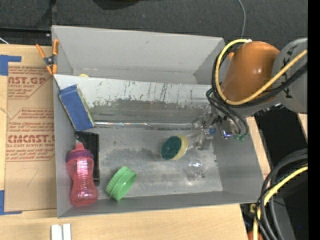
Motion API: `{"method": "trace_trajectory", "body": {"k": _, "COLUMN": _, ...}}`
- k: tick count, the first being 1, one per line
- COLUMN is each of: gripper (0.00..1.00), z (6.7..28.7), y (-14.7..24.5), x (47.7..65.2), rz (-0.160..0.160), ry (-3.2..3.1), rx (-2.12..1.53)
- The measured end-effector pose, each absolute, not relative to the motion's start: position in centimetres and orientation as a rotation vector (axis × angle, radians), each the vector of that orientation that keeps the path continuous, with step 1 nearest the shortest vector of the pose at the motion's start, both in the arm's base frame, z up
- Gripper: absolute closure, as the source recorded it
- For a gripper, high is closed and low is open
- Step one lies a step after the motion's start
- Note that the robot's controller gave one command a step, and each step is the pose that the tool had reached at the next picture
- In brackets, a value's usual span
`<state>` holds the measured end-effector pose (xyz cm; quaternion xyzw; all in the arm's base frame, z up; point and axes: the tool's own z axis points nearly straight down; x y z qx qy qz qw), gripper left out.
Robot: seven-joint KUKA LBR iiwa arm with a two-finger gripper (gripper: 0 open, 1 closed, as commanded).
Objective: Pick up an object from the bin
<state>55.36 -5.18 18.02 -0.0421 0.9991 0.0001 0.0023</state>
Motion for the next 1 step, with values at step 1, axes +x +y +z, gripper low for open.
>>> {"method": "trace_trajectory", "body": {"k": 1, "gripper": 1.0, "z": 21.6, "y": -4.76, "x": 55.51, "rz": 0.0, "ry": 3.131, "rx": -0.117}}
